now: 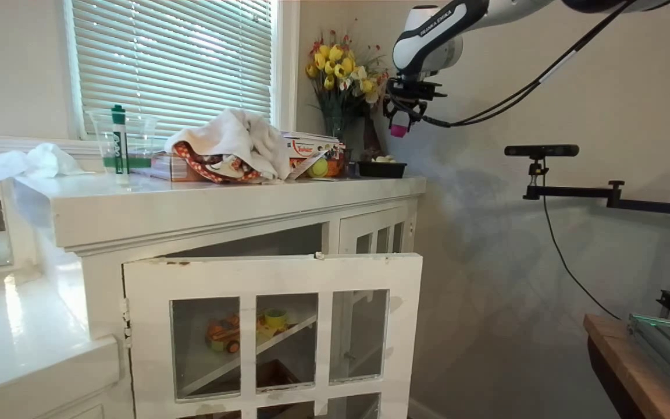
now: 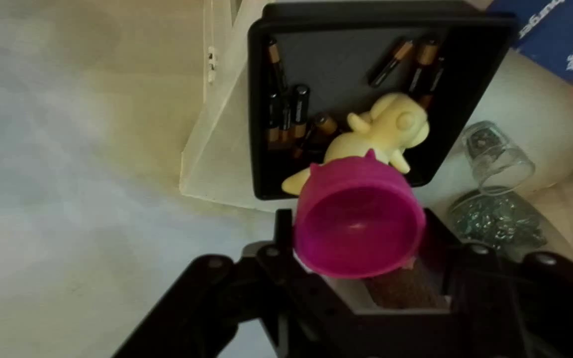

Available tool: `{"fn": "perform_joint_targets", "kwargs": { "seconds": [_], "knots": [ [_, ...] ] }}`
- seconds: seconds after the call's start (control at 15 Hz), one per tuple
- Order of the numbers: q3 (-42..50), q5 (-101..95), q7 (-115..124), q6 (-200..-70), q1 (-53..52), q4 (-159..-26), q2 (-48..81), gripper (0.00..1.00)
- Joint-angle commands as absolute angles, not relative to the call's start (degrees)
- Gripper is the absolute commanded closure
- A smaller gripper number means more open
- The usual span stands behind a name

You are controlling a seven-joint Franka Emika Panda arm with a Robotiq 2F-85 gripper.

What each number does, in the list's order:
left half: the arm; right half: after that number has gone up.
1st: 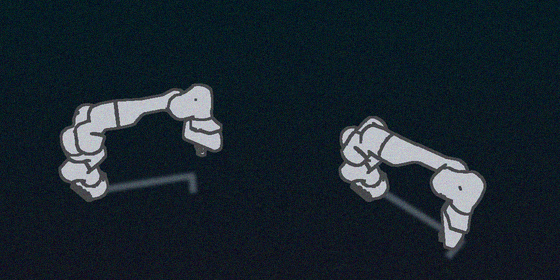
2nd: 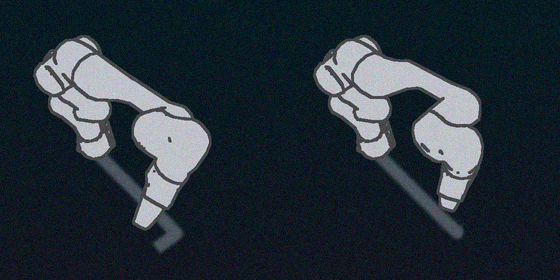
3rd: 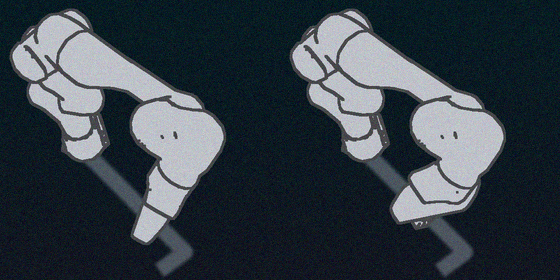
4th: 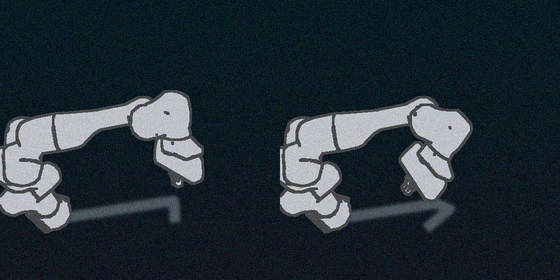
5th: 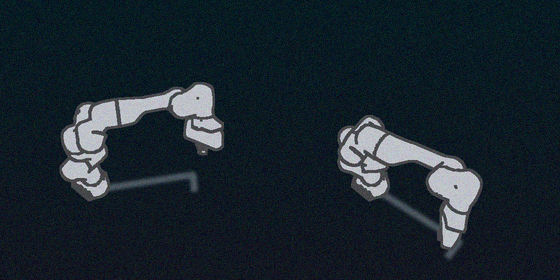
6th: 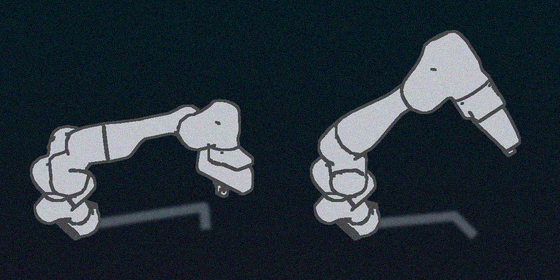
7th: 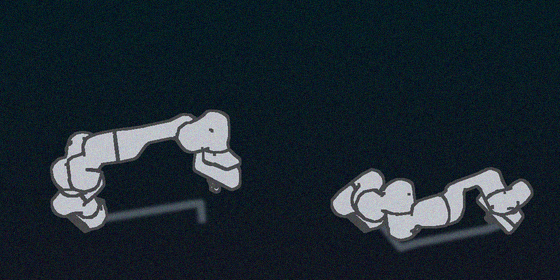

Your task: Put the pink bowl in the black box on the right.

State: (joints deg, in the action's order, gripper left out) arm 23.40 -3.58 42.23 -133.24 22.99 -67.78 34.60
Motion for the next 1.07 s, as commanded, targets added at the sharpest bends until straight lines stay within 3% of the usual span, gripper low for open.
{"fn": "perform_joint_targets", "kwargs": {
  "seconds": [0.0, 1.0],
  "knots": [
    [20.0, 0.3, 39.0, -126.7, 26.3, -55.9, 42.0, 0.64],
    [14.5, 3.8, 39.2, -116.2, 33.4, -37.3, 55.8, 0.64]
  ]
}}
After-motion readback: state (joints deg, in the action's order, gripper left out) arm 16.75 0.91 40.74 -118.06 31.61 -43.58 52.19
